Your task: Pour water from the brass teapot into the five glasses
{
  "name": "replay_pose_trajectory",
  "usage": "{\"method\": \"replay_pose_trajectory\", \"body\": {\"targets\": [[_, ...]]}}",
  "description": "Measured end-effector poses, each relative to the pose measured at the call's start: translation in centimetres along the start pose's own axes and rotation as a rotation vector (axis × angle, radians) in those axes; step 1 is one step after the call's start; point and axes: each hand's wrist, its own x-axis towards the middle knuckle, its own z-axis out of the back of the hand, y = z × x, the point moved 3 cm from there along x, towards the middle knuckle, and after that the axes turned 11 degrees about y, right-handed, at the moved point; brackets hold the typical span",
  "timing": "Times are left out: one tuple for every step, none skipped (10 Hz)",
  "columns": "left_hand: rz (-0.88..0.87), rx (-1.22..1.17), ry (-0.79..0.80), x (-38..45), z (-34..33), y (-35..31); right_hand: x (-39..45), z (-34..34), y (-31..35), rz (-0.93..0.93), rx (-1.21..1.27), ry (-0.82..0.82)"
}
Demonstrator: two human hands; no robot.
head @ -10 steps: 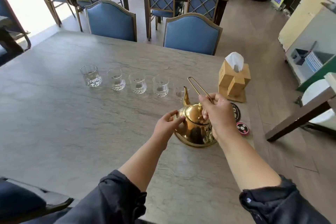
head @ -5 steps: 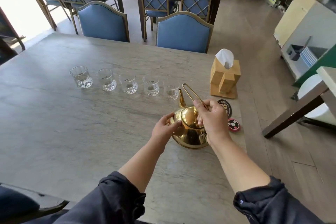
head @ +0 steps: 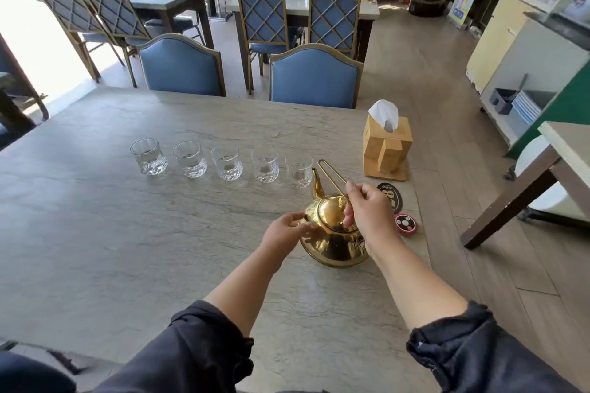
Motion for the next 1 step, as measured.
{"method": "replay_pose_trajectory", "body": {"targets": [[0.057, 0.104, 0.098, -0.95, 1.09, -1.28, 0.30, 0.12, 0.46, -0.022, -0.003, -0.024]]}}
